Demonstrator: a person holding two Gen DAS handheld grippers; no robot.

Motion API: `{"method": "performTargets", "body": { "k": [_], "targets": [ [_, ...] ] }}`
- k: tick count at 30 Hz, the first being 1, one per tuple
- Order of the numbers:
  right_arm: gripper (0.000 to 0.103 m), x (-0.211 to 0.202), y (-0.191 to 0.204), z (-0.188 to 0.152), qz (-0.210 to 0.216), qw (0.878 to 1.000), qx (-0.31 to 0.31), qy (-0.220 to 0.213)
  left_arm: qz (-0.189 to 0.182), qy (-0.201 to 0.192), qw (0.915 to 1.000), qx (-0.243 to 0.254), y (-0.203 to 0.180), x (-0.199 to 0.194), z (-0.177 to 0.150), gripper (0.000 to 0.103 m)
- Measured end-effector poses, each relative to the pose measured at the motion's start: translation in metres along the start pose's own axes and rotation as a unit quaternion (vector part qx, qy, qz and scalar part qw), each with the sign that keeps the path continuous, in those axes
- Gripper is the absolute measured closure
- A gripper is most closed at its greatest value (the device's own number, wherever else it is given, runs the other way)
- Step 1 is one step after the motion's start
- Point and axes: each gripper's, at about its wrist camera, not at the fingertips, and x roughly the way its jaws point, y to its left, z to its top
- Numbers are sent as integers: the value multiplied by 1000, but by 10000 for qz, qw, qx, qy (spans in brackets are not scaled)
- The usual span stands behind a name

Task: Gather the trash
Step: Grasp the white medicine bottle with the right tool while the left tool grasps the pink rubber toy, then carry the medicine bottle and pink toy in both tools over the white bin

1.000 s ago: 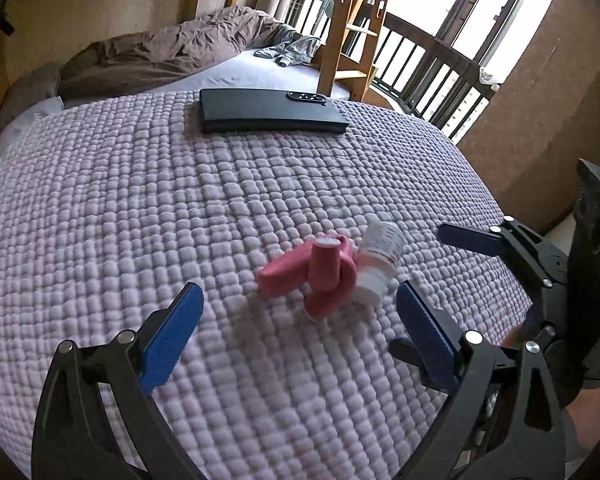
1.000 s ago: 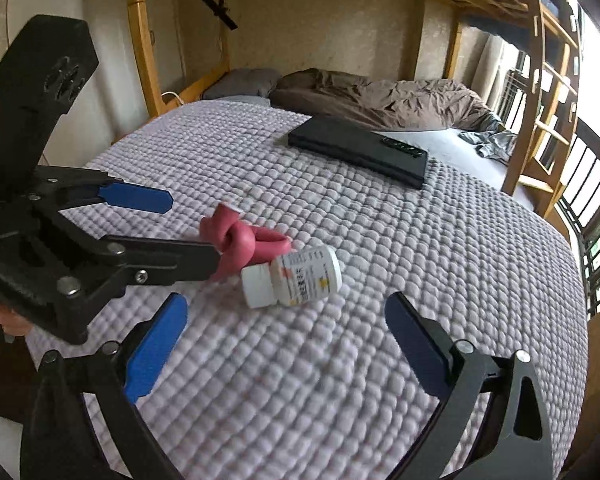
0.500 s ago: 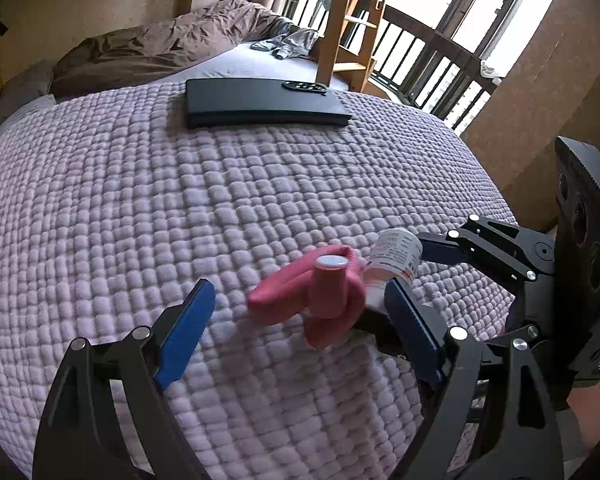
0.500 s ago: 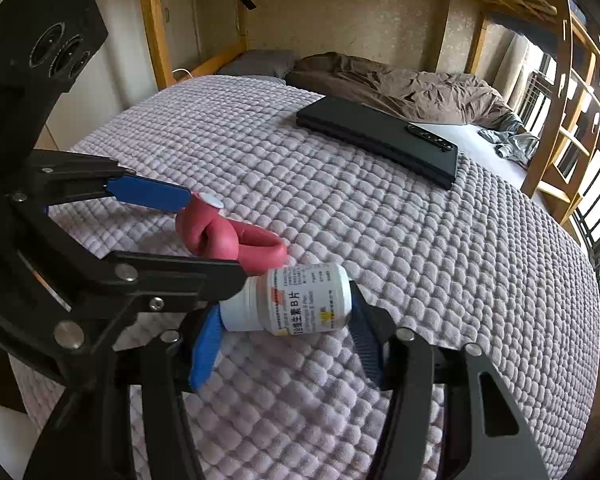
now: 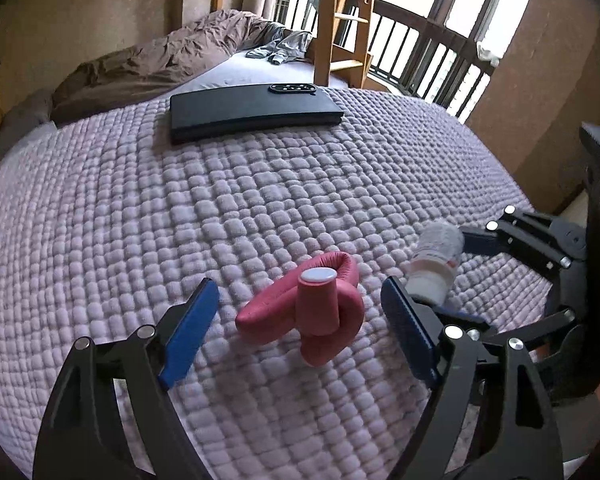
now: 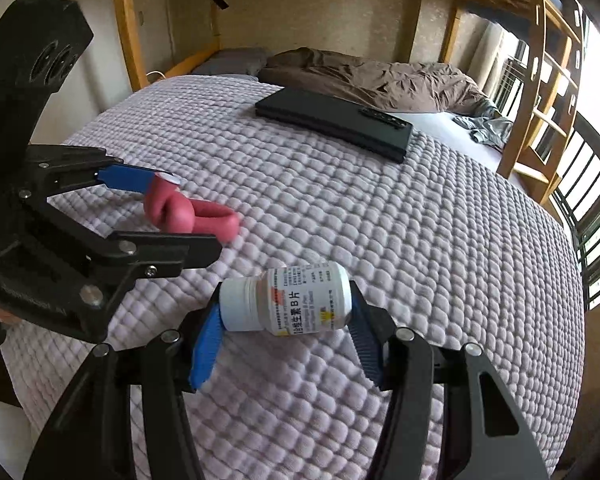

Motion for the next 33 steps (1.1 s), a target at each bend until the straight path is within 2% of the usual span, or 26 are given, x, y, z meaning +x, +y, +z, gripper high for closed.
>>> {"method": "performTargets", "body": {
  "k": [7, 9, 10, 12, 21, 25, 28, 30, 33],
  "targets": [
    [46, -2, 2, -3, -163, 9998, 18, -69, 352, -131, 9992, 98, -9, 7, -2, 19],
    [46, -2, 3, -3, -181, 9998, 34, -71, 505, -195, 9985, 74, -11, 8, -2, 33],
    [46, -2, 3, -3, -177, 9998, 45, -71, 508, -206, 9985, 70, -11, 8, -1, 36],
    [46, -3, 2, -4, -155, 9998, 76, -71, 461, -229, 9987, 20, -8, 7, 0, 50],
    [47, -8, 3, -4, -123, 9998, 97, -125, 340, -350, 9988, -45, 3, -7, -7, 58],
    [47, -11, 3, -3, -75, 9997, 151, -160, 244, -379, 9989, -125, 8, -15, -9, 58],
    [47, -10, 1, -5, -82, 9997, 214, -112, 160, -248, 9996, 11, 9, -13, -13, 57],
    [47, -10, 1, -5, -62, 9996, 248, -84, 331, -288, 9990, 26, 10, -15, -17, 39],
    [47, -11, 2, -7, -42, 9996, 270, -70, 195, -353, 9991, -124, 16, -22, -22, 39]
  ]
}}
